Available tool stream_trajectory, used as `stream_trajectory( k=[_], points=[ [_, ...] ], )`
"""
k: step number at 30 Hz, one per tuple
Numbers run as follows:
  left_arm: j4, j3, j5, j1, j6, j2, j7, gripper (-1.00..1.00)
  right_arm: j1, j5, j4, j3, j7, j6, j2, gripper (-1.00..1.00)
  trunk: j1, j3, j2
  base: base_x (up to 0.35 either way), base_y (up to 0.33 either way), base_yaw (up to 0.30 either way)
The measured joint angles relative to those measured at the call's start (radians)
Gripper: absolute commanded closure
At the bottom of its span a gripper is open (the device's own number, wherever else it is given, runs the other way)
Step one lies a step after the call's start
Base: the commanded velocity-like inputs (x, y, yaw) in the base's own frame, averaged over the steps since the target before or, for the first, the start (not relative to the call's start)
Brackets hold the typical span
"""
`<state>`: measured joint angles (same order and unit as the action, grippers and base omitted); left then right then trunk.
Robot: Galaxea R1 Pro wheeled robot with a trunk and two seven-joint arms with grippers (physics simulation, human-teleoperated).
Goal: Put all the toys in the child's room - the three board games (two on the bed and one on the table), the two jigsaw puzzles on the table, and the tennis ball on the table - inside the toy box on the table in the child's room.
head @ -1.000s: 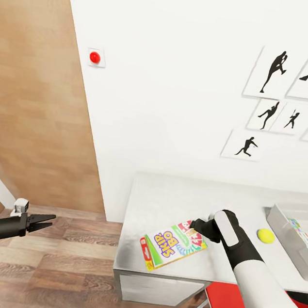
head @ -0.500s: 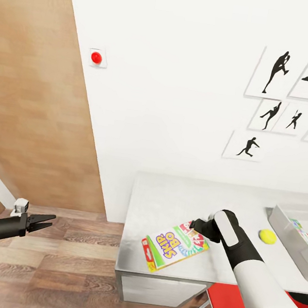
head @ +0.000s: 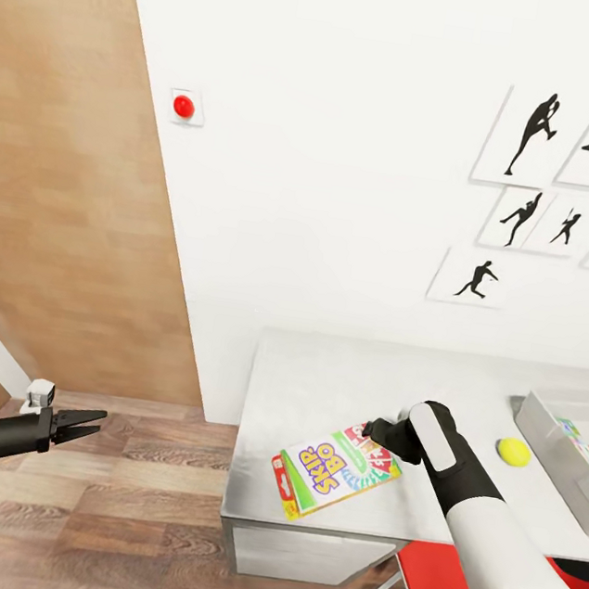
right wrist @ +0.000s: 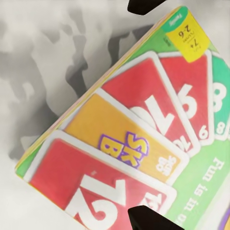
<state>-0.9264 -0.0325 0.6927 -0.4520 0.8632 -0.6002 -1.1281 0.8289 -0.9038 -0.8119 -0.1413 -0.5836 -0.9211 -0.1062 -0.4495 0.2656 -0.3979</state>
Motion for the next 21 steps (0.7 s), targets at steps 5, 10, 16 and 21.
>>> stream_trajectory(
  k=[5,10,16,21],
  points=[
    [0.000,0.000,0.000,0.000,0.000,0.000,0.000,-1.00,0.000,0.000,0.000,0.000,0.000,0.000,0.000,-1.00,0.000,0.006,0.000,0.000,0.000,0.000],
    [0.000,0.000,0.000,0.000,0.000,0.000,0.000,-1.00,0.000,0.000,0.000,0.000,0.000,0.000,-0.001,-1.00,0.000,0.012,0.000,0.000,0.000,0.000],
    [0.000,0.000,0.000,0.000,0.000,0.000,0.001,-1.00,0.000,0.000,0.000,0.000,0.000,0.000,-0.001,-1.00,0.000,0.017,0.000,0.000,0.000,0.000],
    [0.000,0.000,-0.001,0.000,0.000,0.000,0.001,-1.00,0.000,0.000,0.000,0.000,0.000,0.000,0.000,-1.00,0.000,0.018,0.000,0.000,0.000,0.000]
  ],
)
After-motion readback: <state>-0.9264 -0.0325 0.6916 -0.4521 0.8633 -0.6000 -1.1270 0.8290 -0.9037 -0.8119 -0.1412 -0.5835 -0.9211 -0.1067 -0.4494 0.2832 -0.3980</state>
